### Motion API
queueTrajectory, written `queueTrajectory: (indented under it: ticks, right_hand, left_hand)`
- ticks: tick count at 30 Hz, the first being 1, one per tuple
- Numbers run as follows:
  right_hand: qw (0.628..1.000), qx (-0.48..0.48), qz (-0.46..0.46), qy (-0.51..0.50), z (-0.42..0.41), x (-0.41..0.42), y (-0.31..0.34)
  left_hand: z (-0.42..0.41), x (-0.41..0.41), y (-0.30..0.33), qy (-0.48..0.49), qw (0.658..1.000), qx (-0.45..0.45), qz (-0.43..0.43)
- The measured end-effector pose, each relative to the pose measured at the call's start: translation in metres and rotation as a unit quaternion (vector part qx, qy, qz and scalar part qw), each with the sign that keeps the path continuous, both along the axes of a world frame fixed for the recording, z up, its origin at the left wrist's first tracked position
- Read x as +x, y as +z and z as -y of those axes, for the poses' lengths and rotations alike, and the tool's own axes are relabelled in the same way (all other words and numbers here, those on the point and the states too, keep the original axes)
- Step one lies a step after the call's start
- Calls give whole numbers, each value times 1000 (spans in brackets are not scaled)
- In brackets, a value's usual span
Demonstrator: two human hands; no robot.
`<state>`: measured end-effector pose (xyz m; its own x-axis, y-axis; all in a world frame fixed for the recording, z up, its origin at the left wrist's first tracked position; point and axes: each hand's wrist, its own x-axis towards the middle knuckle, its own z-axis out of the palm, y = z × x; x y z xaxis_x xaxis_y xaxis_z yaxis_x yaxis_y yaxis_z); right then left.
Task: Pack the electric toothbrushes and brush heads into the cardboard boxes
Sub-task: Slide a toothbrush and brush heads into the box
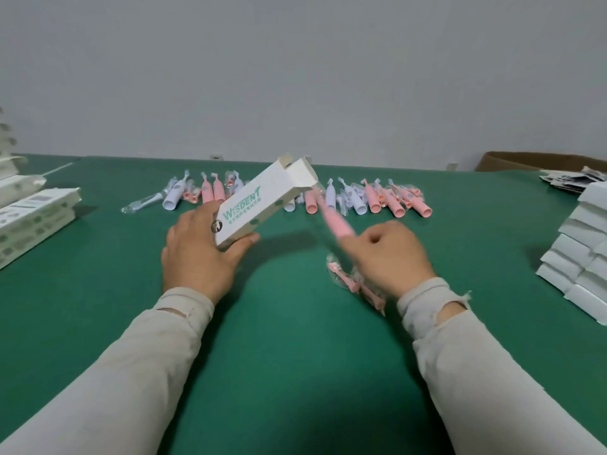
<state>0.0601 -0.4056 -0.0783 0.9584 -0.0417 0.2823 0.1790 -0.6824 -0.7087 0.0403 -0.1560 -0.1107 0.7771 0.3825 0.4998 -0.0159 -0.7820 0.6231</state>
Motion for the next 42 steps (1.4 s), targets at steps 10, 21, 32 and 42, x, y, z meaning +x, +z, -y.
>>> queueTrajectory:
  ticks: [10,21,32,42]
  right_hand:
    - [872,479,56,87,21,7,8]
    - [880,438,10,184,10,-6,11]
    - [879,399,-46,255,19,-6,13]
    - [831,511,-119,183,17,2,7]
  left_hand:
    - [-1,1,0,-14,994,99,-36]
    - [-1,-5,-7,-82,992,92,-5]
    - [-3,-3,-6,-79,990,115,3]
    - [-3,-3,-4,-57,991,115,-19]
